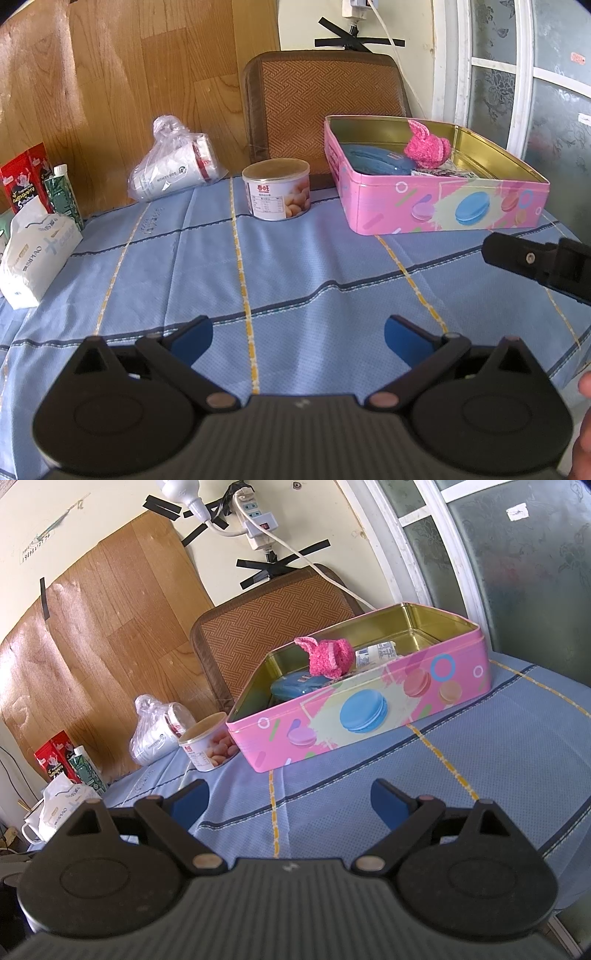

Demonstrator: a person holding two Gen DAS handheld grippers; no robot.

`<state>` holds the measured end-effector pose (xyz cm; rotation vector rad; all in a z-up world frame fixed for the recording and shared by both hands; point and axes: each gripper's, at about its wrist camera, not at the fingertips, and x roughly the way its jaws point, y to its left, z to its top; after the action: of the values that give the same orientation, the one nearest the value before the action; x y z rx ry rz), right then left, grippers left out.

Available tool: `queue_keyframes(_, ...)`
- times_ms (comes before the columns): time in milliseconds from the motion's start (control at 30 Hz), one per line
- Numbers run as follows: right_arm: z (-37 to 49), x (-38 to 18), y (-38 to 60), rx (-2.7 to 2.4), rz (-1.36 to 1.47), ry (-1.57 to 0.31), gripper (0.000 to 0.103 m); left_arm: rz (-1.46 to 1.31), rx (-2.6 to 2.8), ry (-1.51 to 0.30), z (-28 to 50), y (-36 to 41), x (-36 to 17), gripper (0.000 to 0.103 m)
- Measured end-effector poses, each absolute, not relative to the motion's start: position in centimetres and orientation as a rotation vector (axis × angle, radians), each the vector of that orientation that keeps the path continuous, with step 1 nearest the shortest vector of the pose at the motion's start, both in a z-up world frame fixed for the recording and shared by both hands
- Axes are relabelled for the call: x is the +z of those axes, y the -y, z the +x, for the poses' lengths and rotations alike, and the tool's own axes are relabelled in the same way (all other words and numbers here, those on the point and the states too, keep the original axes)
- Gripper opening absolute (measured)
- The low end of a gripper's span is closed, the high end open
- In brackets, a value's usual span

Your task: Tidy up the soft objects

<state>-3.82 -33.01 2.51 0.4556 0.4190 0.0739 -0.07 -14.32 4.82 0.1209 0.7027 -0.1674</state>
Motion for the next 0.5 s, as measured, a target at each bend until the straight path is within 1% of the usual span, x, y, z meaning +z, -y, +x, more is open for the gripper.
queue_keyframes(500, -3.88, 2.52, 32.91, 0.071, 0.455, -0.418, 0.096, 0.132, -0.141, -0.679, -0.04, 13.99, 5.24, 0.103)
